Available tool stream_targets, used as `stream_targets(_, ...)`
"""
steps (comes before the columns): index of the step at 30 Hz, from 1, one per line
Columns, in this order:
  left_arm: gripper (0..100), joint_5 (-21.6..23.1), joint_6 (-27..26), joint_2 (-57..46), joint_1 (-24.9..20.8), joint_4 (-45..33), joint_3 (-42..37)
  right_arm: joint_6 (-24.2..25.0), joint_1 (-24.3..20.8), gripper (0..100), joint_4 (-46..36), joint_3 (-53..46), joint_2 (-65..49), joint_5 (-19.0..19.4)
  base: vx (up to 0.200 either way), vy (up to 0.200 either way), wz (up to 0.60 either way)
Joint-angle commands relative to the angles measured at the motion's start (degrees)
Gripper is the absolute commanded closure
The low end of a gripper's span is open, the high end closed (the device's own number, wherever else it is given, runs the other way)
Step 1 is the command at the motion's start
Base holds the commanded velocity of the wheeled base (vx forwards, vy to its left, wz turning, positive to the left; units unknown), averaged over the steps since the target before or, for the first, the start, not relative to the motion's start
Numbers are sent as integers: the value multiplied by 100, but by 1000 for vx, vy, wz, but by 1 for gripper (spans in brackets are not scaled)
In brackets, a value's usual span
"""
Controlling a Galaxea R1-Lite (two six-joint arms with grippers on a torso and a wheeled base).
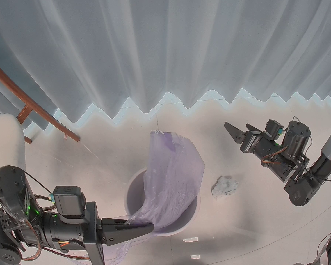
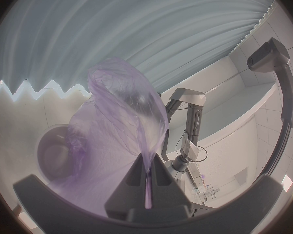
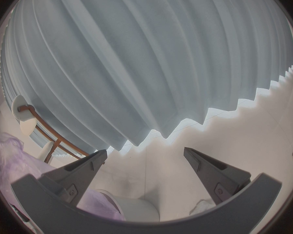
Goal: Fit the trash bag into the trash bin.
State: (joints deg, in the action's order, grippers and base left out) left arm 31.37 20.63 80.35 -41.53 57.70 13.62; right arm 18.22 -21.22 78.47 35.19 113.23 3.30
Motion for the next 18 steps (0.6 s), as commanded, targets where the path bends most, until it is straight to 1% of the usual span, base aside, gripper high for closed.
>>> stream_targets(1,100,1,3,42,5,13,9,6,-172,0,212,75,499,-14,0,0,0)
stream_targets(4,100,1,3,51,5,13,9,-3,-189,0,397,110,622,-14,0,0,0)
stream_targets(6,100,1,-6,42,-4,13,9,6,-207,0,713,163,859,-23,0,0,0)
stream_targets(7,100,1,-6,42,-4,13,9,6,-242,100,819,154,929,-14,0,0,0)
stream_targets(10,100,1,-6,60,-4,13,9,32,-347,100,1012,181,1052,-14,0,0,0)
stream_targets(11,100,1,-6,69,-4,13,9,76,-444,100,1135,163,1140,-14,0,0,0)
stream_targets(13,100,1,-6,86,-4,22,9,261,-734,100,1144,137,1175,-14,0,0,0)
stream_targets(18,100,1,-15,86,-4,22,9,428,-954,100,1144,190,1272,-14,0,0,0)
